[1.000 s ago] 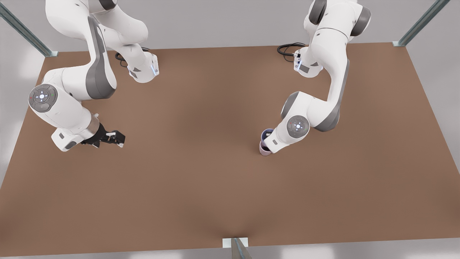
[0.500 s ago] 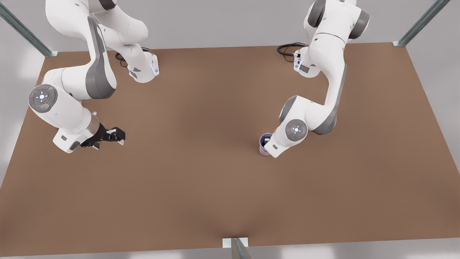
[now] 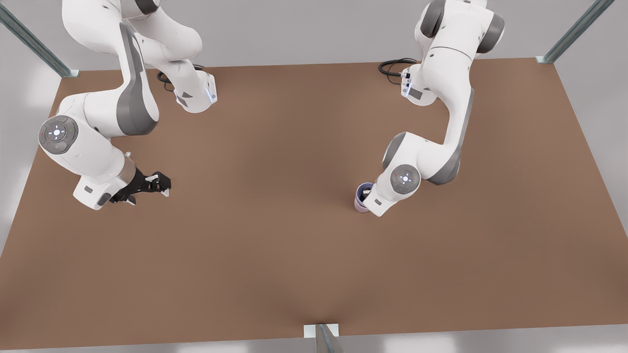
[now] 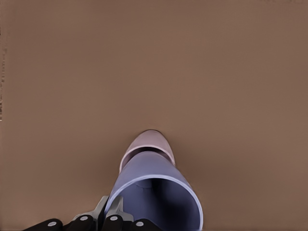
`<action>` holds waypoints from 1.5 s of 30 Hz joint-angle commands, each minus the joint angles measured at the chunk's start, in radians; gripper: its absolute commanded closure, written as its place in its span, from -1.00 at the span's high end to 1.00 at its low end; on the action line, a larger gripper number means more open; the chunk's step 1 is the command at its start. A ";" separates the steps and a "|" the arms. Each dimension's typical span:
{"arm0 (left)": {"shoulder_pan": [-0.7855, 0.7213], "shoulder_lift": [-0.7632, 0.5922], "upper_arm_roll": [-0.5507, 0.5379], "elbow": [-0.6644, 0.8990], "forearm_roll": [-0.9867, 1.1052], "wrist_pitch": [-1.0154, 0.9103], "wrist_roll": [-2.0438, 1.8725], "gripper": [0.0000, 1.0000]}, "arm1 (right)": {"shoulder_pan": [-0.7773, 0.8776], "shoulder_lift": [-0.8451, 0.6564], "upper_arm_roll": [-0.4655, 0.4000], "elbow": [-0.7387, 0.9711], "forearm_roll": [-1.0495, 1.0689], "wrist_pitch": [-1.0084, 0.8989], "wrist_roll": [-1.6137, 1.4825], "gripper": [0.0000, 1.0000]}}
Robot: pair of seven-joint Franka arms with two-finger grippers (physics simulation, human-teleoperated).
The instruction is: Stack the cups, with the pink cup at the bottom and the purple cup at the top
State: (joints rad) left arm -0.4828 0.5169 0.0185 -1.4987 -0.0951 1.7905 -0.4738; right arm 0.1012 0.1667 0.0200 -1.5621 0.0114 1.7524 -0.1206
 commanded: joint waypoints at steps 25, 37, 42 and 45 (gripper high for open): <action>0.012 0.041 0.000 -0.032 -0.002 0.064 0.007 1.00 | 0.000 0.004 0.000 0.010 0.002 -0.001 -0.054 1.00; 0.024 -0.009 0.003 -0.022 0.002 0.000 0.007 1.00 | 0.002 0.004 0.000 0.010 0.002 0.002 -0.054 1.00; 0.053 -0.037 0.213 0.264 0.115 -0.441 0.598 1.00 | 0.000 0.004 0.000 0.010 0.002 0.006 -0.050 1.00; 0.122 -0.207 0.218 0.158 0.104 -0.385 0.600 1.00 | 0.000 0.008 0.000 0.010 0.002 0.004 -0.048 1.00</action>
State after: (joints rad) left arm -0.3686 0.3407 0.2337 -1.3255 -0.0124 1.5372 -0.3055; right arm 0.1014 0.1749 0.0200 -1.5529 0.0134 1.7566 -0.1680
